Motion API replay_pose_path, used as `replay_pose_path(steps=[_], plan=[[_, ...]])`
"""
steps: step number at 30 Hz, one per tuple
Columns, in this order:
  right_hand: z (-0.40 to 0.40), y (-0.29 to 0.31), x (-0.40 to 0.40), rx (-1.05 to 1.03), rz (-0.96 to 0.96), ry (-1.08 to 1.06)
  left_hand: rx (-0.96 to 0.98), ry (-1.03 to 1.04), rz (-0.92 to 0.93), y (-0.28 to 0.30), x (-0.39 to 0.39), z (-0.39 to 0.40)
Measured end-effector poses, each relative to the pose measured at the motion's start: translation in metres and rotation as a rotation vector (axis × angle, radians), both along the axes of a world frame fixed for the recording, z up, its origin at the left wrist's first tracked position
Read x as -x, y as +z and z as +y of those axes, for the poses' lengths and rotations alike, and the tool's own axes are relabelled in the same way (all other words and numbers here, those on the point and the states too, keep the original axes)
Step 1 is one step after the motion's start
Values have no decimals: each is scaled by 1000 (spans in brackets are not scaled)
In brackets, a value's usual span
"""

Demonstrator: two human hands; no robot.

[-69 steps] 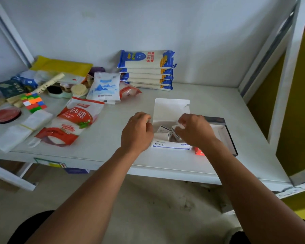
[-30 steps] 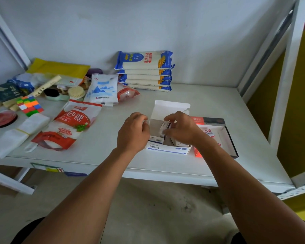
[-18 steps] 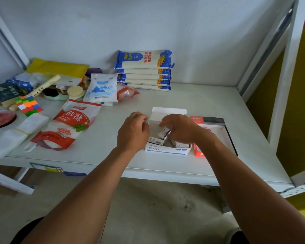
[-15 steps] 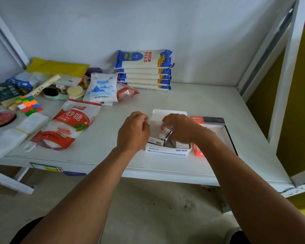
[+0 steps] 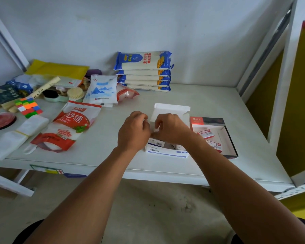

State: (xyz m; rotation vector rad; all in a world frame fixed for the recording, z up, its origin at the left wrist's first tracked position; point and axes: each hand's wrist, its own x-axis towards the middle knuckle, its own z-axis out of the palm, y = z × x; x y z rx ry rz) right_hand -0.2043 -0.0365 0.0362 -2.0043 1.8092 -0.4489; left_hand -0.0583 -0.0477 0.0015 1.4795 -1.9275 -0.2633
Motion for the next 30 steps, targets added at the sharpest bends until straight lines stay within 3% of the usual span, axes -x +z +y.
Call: replay_pose_path(steps=[3,6,11,17,23,30], plan=[[0,-1,6,-116,-349,-77,14,-5,3,1,-4,-3],[-1,-3,20,18,-180,-87,26,-6,-2,0,-8,-6],[-4,-1,18,-51,75,34,11,7,-1,-3,-7,-6],[2,-5,10,39,288,-13,6,-5,-7,-3,-8,-5],[7,0,11,30,362,-22,1,1,-11,-4,-12,-6],[7,-3,10,28,217,-14,-2,-4,-12,-1,-8,-4]])
